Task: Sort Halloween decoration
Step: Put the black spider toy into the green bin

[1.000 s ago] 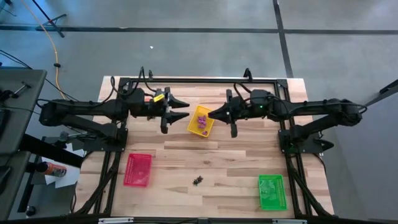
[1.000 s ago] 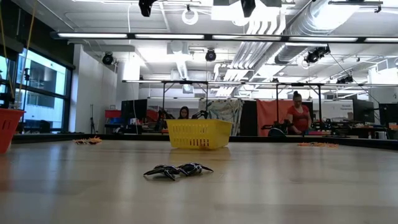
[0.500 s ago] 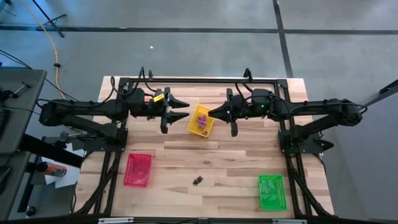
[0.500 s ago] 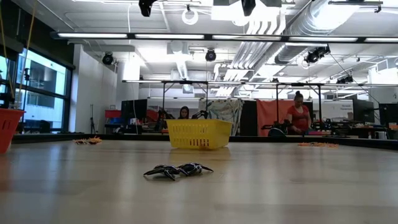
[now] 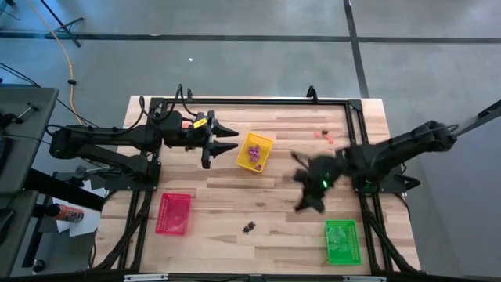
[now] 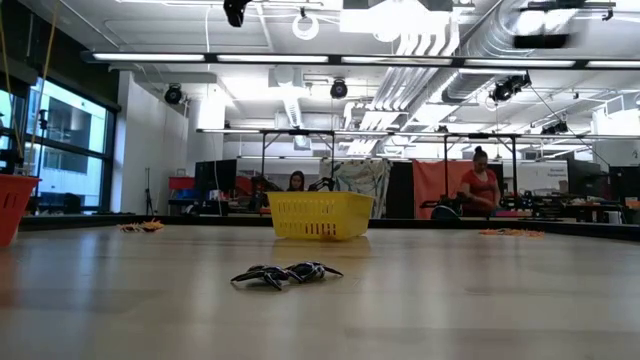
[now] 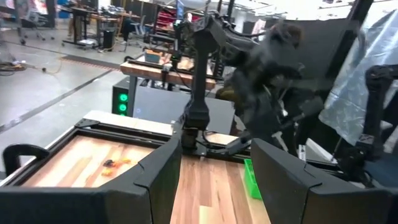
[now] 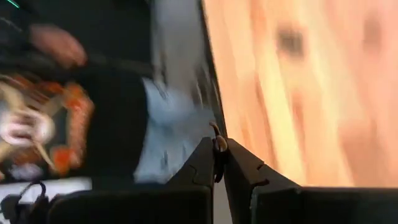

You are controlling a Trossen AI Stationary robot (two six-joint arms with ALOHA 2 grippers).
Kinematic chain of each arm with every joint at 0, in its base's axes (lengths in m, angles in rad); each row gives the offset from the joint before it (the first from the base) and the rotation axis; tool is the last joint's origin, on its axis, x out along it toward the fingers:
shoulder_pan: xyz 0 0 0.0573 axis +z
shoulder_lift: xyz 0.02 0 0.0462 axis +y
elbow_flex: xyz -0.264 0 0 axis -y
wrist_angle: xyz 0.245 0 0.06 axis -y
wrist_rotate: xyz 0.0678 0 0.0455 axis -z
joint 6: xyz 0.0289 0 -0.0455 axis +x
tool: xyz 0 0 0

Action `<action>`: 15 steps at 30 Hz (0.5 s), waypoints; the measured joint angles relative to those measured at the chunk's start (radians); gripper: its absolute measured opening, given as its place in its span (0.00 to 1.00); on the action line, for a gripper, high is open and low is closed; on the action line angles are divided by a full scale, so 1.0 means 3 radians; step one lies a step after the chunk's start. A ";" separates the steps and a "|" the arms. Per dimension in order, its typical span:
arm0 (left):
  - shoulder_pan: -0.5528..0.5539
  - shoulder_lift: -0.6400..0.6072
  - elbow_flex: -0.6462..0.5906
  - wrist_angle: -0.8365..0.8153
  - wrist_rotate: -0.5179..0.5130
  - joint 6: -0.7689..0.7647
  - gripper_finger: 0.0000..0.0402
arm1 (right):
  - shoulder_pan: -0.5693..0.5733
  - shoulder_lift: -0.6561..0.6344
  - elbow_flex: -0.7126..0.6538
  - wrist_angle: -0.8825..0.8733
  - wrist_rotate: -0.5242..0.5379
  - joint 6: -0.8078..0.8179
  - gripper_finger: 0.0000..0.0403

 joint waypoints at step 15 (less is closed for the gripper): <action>-0.0002 0.0000 0.0000 -0.0003 0.0037 -0.0001 0.45 | 0.1971 0.0001 -0.0596 -0.0111 0.0835 0.3636 0.02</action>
